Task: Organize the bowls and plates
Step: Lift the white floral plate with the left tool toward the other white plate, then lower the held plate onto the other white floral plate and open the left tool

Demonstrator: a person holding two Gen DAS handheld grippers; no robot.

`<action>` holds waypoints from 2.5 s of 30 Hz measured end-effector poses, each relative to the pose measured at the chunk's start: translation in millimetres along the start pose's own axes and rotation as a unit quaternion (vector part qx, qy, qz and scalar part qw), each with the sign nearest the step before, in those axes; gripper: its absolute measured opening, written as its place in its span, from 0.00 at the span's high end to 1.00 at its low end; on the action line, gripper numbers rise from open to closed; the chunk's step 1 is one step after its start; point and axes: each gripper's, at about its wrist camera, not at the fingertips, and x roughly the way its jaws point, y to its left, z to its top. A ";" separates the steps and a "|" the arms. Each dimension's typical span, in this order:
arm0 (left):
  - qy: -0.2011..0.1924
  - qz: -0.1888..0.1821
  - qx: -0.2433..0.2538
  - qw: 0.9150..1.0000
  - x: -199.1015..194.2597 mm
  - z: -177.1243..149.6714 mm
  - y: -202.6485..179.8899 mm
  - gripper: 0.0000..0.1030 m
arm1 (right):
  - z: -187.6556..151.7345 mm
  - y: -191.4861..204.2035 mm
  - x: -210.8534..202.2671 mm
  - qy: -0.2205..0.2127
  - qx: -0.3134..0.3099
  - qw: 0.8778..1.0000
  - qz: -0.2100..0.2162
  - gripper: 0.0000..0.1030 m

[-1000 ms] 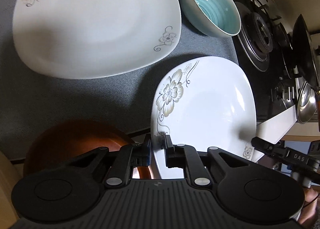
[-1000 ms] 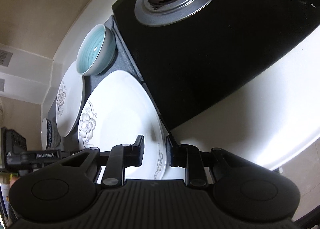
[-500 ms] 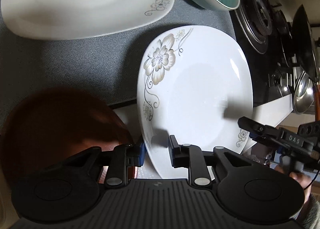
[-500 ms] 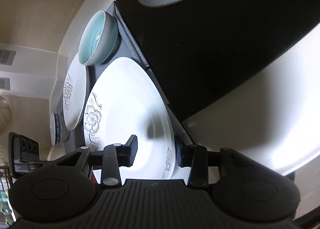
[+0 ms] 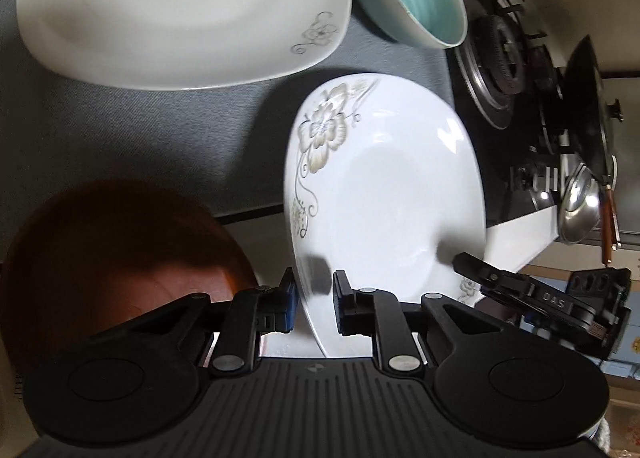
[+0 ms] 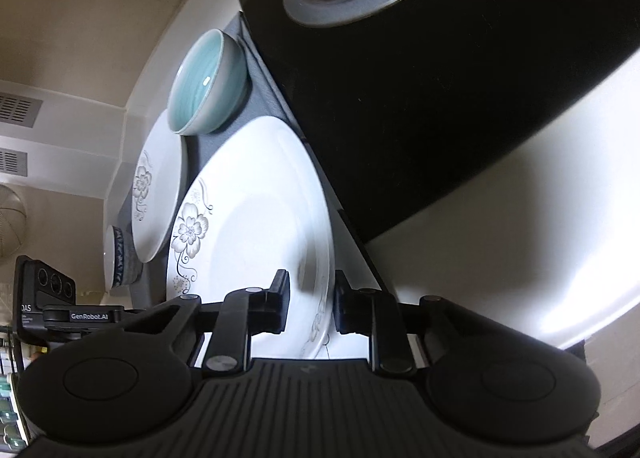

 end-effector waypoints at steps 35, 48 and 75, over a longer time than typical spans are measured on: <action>-0.072 -0.077 -0.035 0.994 -15.6 -17.0 15.8 0.84 | -6.9 9.3 -17.8 0.000 -0.016 0.997 0.073 0.80; -0.123 -0.039 -0.034 0.991 -66.5 -41.3 -0.3 0.84 | -18.3 45.0 -34.0 -0.003 -0.062 0.993 0.101 0.78; -0.209 0.009 -0.137 0.968 -131.4 -3.5 88.8 0.84 | 21.6 139.1 81.6 0.062 -0.127 0.983 0.116 0.78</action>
